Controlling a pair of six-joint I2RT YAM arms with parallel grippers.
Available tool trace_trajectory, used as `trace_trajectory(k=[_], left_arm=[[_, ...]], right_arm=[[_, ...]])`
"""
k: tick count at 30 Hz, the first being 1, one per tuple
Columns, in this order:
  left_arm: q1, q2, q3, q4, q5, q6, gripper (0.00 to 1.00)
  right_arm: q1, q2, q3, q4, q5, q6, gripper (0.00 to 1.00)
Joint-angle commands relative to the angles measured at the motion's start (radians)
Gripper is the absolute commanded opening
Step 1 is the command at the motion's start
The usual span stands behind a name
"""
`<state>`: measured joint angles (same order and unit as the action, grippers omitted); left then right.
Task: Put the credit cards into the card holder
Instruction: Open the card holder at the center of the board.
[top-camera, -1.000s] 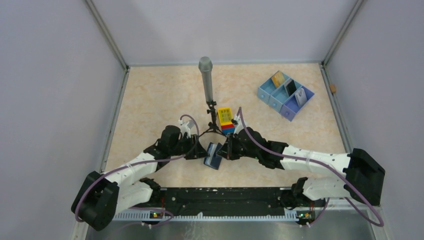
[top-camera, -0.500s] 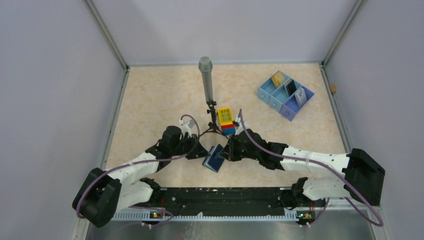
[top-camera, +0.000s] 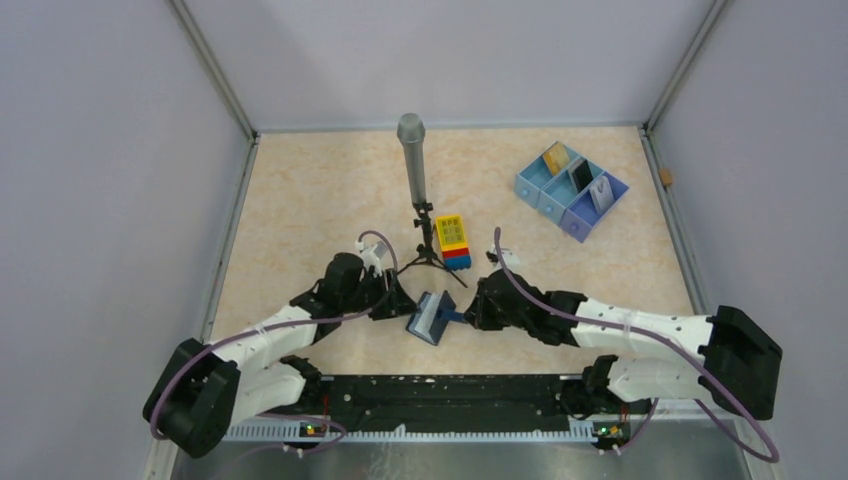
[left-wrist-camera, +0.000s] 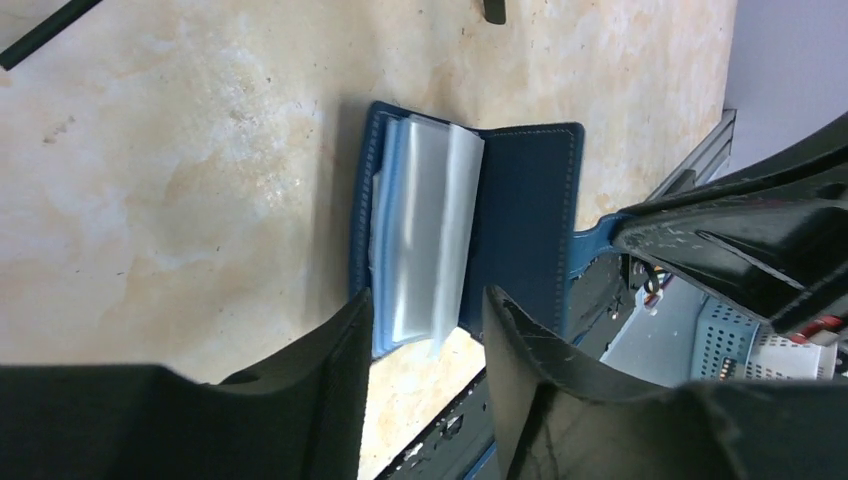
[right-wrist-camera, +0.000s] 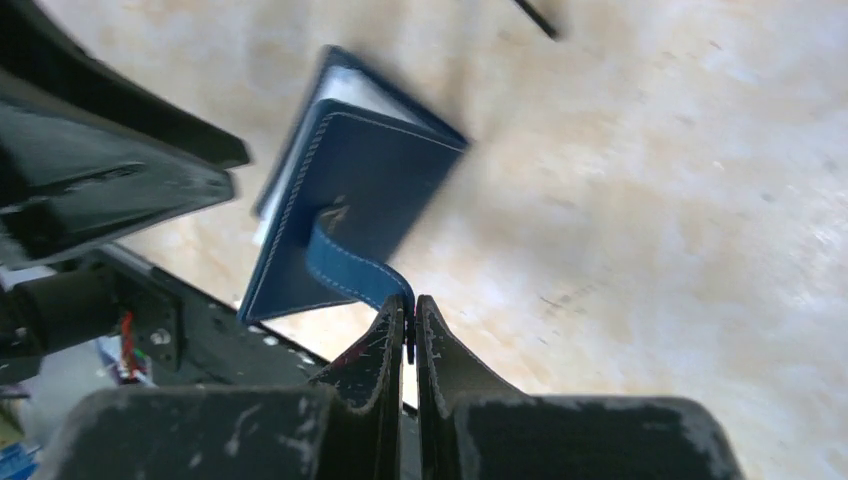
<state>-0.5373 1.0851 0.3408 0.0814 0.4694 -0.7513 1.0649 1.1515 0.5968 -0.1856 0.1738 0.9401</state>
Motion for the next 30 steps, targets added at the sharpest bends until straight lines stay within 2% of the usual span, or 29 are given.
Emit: trace_trajectory(k=[1, 5, 9, 19, 26, 27, 28, 30], left_arm=[[-0.003, -0.049, 0.047, -0.051, -0.043, 0.028, 0.50], [-0.002, -0.069, 0.044, -0.046, -0.044, 0.012, 0.59], [-0.001, -0.062, 0.026, -0.008, -0.023, -0.013, 0.62], [-0.011, 0.025, -0.027, 0.166, 0.065, -0.082, 0.69], [-0.091, 0.147, -0.010, 0.294, 0.077, -0.133, 0.72], [-0.104, 0.155, -0.005, 0.305, 0.069, -0.139, 0.72], [-0.114, 0.161, 0.001, 0.313, 0.061, -0.142, 0.72], [-0.128, 0.166, 0.015, 0.315, 0.044, -0.142, 0.71]], right_arm=[[0.014, -0.054, -0.037, -0.176, 0.103, 0.076, 0.00], [0.014, -0.060, -0.052, -0.294, 0.167, 0.121, 0.00], [0.014, -0.058, -0.076, -0.353, 0.214, 0.161, 0.00], [0.014, -0.072, -0.121, -0.332, 0.228, 0.187, 0.00], [0.014, -0.096, -0.129, -0.295, 0.217, 0.180, 0.00], [0.014, -0.101, -0.125, -0.303, 0.219, 0.179, 0.01], [0.014, -0.108, -0.109, -0.327, 0.226, 0.178, 0.07], [0.014, -0.132, -0.085, -0.367, 0.238, 0.178, 0.23]])
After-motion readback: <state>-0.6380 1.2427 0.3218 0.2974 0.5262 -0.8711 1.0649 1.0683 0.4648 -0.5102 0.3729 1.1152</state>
